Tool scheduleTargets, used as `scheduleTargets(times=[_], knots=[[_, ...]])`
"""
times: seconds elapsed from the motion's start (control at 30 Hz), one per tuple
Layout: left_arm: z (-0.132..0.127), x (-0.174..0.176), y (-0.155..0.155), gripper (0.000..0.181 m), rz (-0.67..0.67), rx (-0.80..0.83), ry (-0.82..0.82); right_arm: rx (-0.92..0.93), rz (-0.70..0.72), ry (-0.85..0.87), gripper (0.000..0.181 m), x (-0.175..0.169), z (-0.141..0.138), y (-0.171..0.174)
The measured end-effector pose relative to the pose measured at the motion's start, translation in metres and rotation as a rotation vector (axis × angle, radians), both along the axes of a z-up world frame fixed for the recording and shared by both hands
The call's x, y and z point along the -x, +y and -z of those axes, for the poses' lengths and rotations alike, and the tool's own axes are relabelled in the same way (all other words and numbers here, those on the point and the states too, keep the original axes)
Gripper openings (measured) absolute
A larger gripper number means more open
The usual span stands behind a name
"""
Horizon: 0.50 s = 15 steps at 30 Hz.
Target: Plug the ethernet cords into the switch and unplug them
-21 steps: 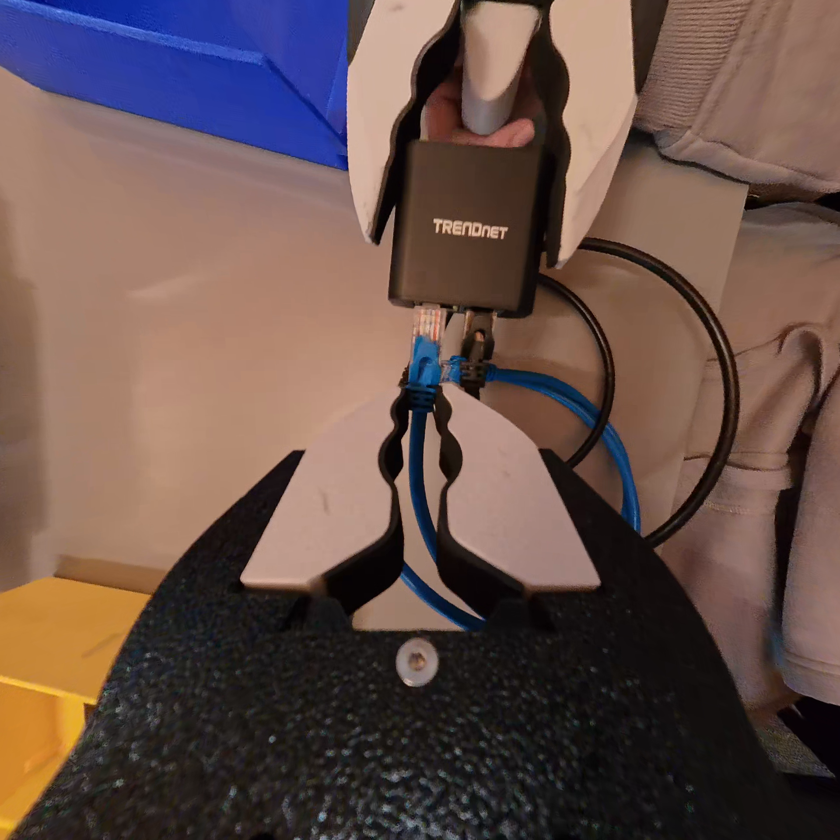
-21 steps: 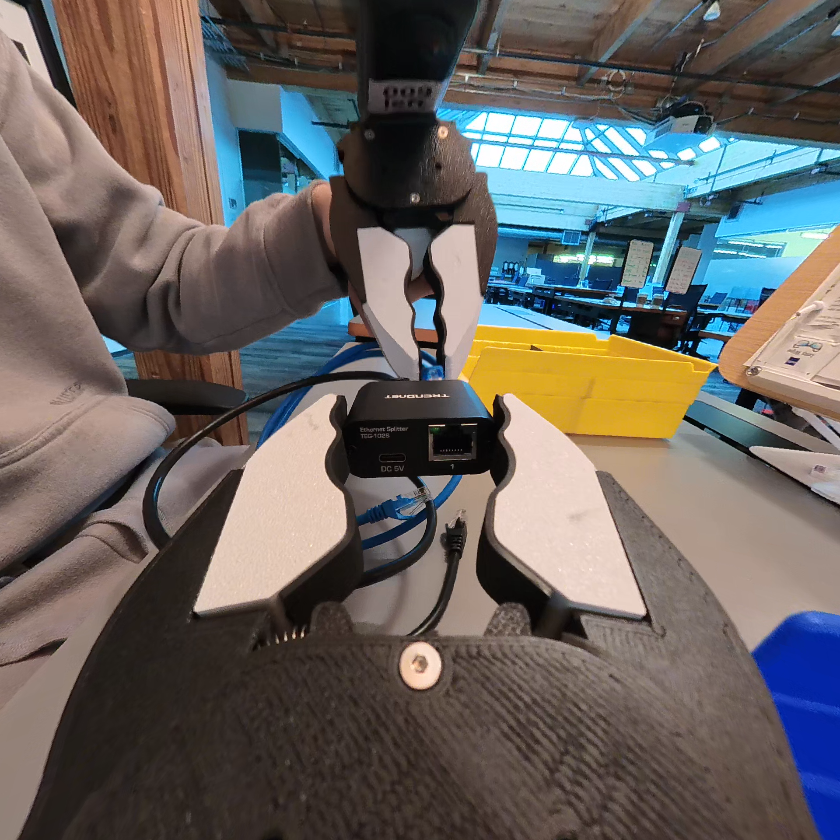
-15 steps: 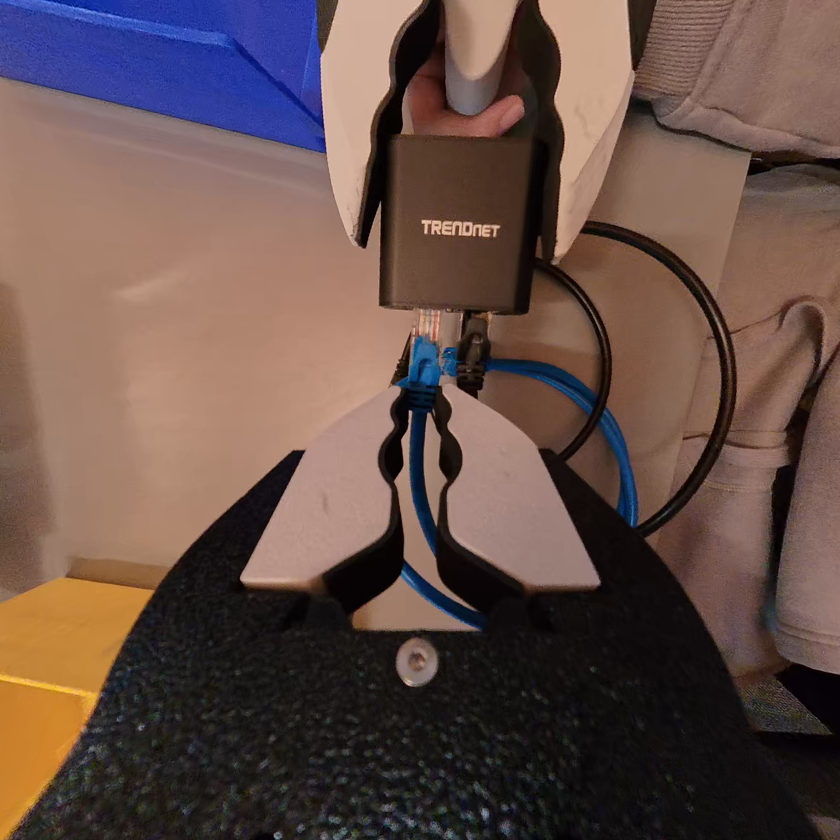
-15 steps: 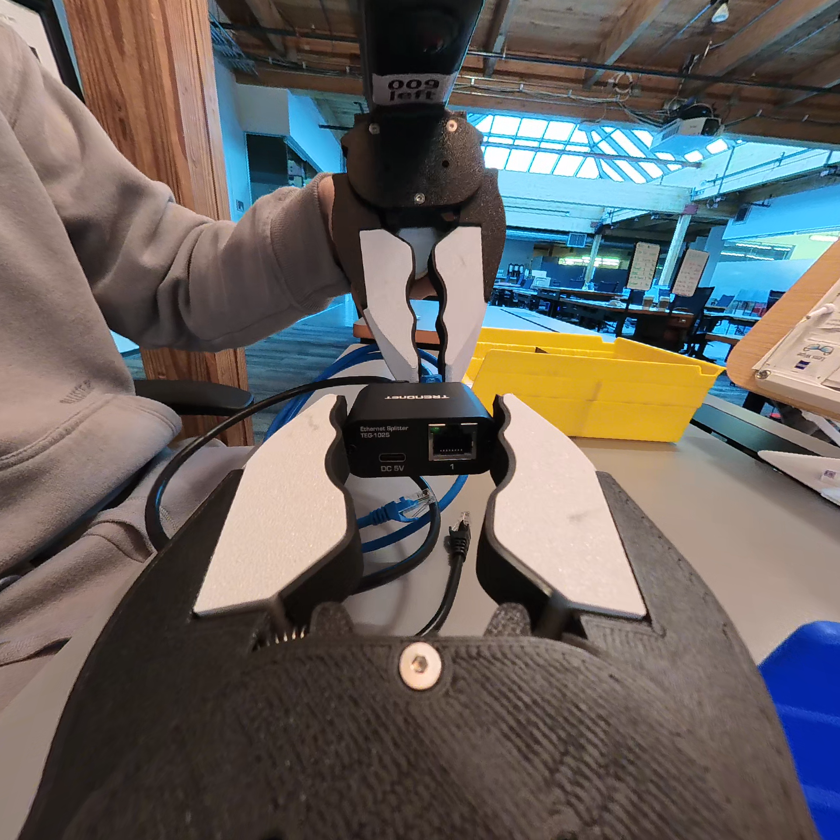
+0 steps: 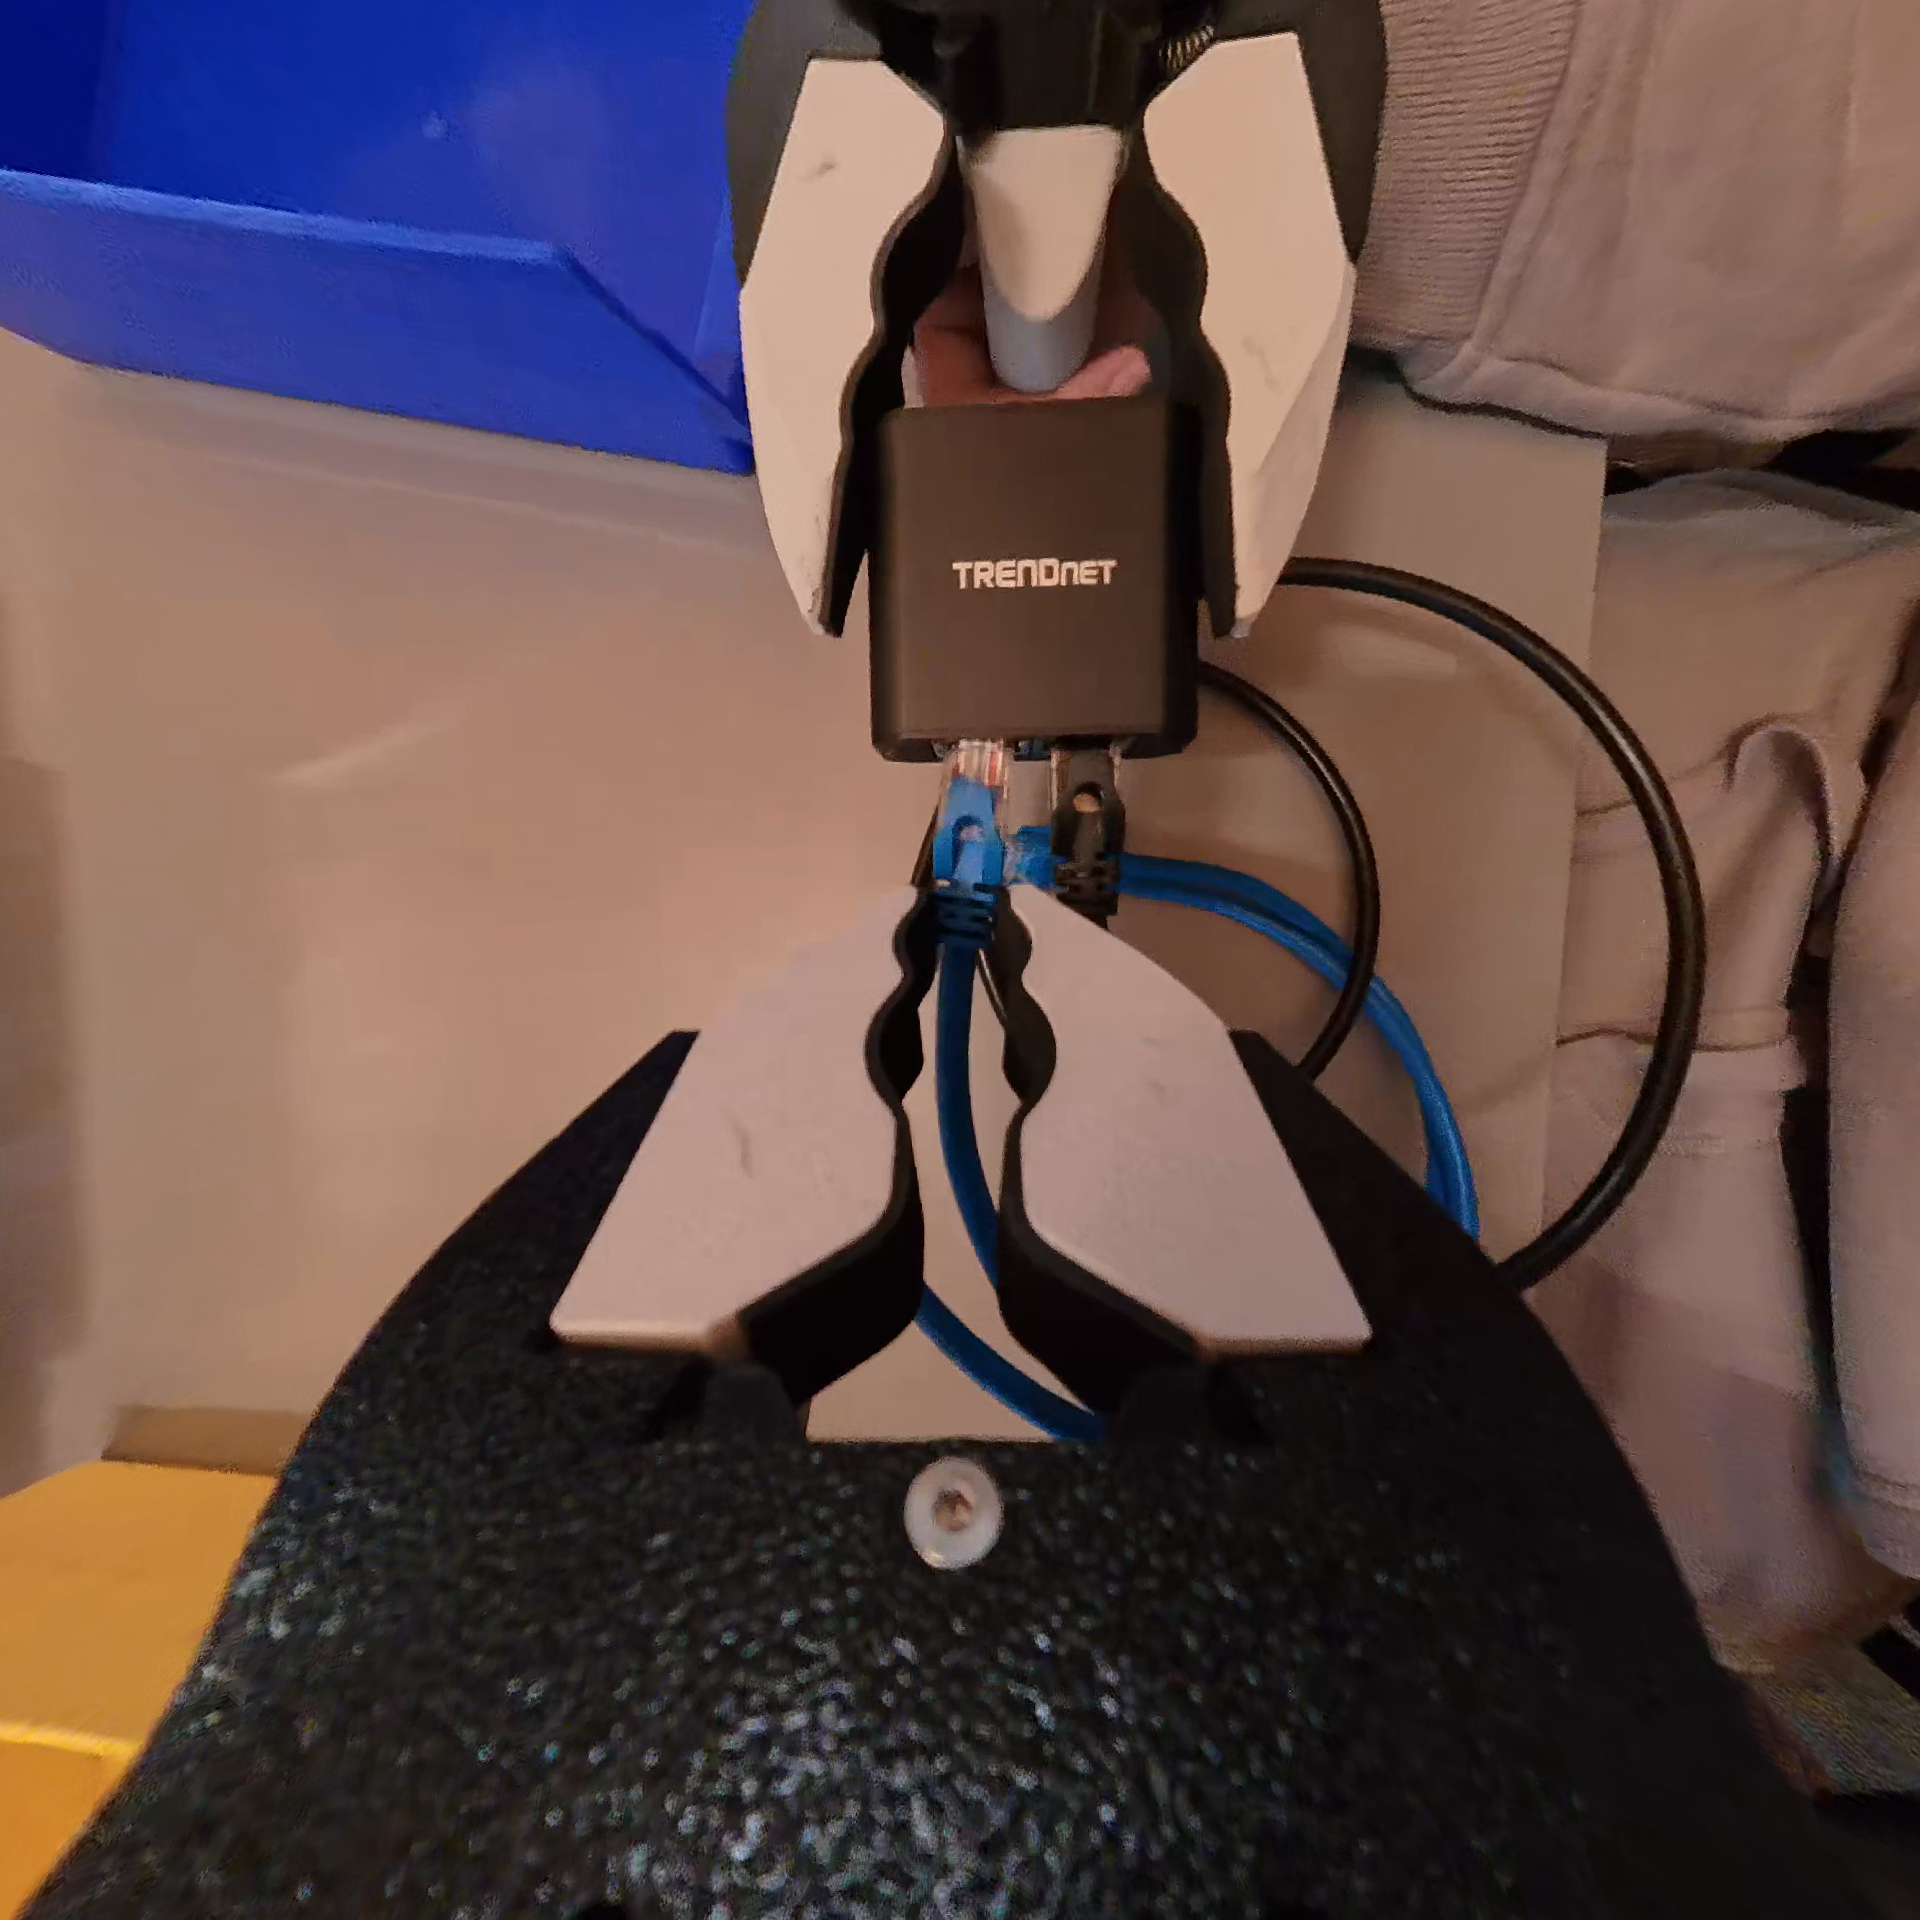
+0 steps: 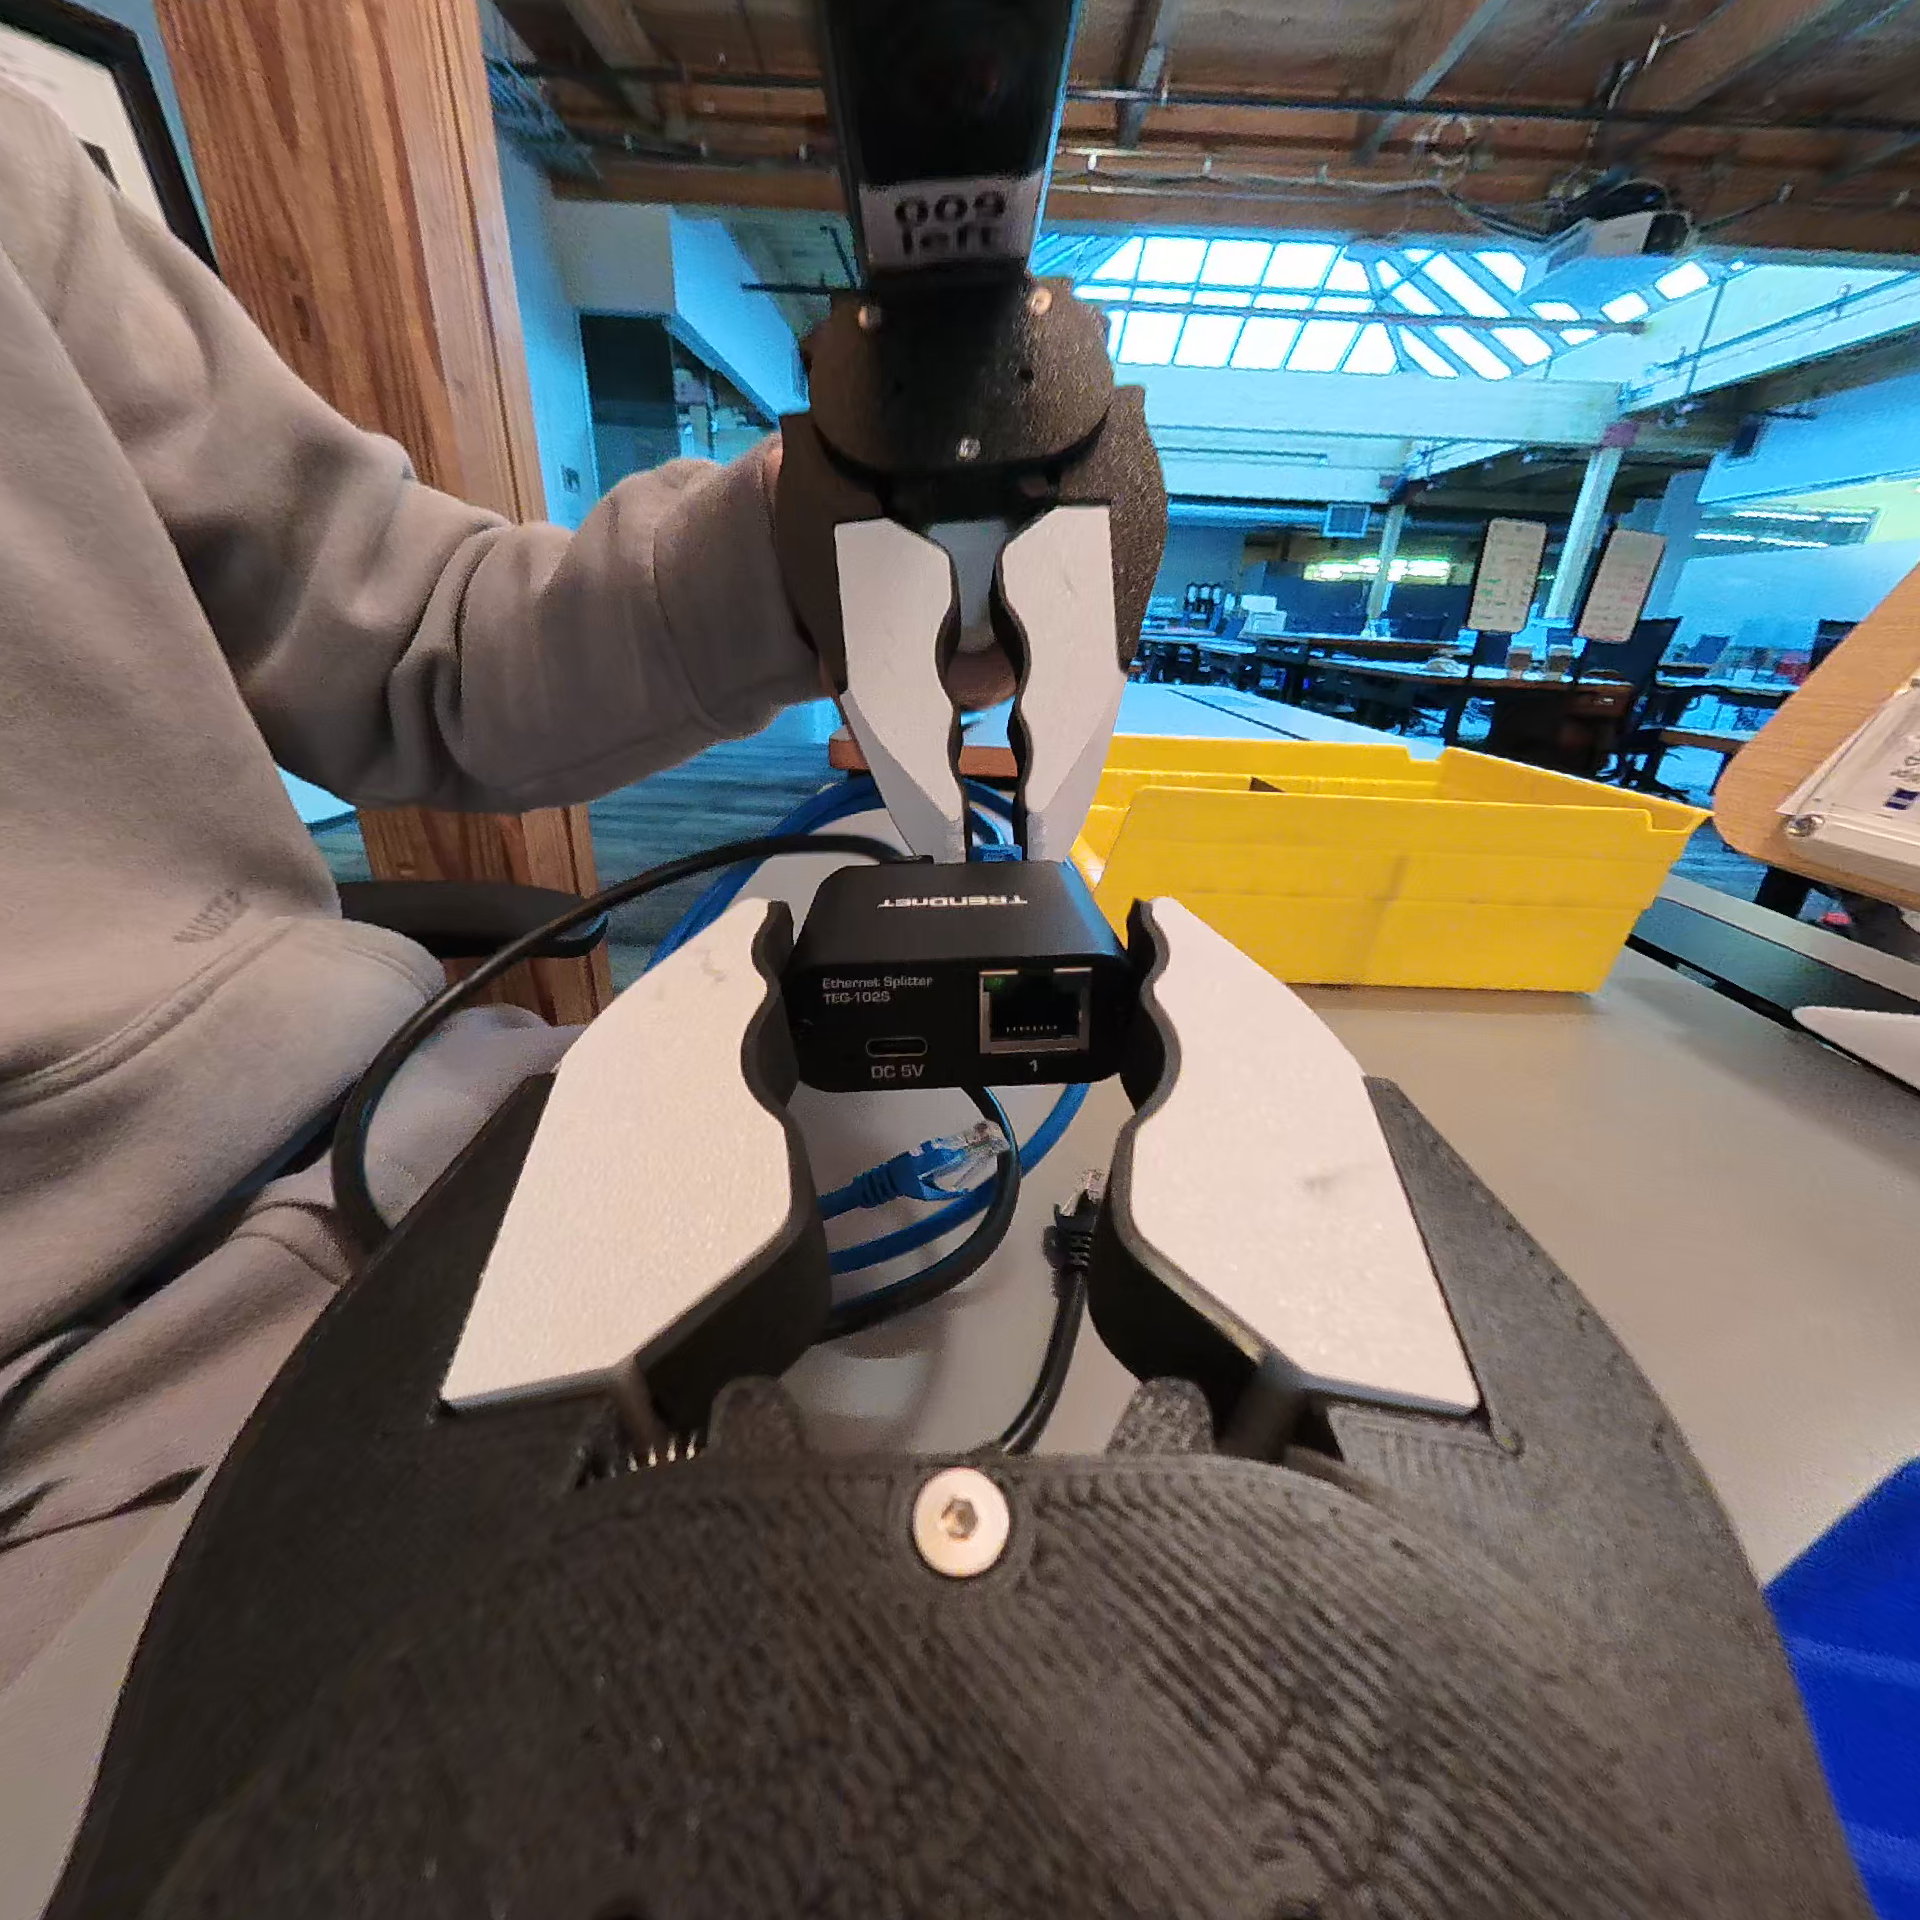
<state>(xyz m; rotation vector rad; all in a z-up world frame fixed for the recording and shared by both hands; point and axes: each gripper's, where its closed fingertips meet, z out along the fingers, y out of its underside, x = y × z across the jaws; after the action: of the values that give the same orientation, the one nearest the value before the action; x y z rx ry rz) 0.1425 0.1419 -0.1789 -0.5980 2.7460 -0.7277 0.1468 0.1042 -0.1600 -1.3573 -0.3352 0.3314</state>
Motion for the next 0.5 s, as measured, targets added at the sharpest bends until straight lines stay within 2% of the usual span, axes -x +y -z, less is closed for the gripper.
scheduleTargets(times=[0.2, 0.37, 0.5], knots=[[-0.005, -0.003, -0.006, 0.010, -0.004, 0.171, -0.009, -0.031, 0.001, 0.036, 0.062, -0.003, -0.004, -0.003], [-0.014, -0.005, -0.017, 0.010, 0.048, 0.337, -0.064, -0.103, -0.013, 0.059, 0.062, -0.006, -0.011, -0.013], [-0.014, -0.004, -0.017, 0.010, 0.058, 0.390, -0.093, -0.121, -0.011, 0.059, 0.062, -0.006, -0.013, -0.015]])
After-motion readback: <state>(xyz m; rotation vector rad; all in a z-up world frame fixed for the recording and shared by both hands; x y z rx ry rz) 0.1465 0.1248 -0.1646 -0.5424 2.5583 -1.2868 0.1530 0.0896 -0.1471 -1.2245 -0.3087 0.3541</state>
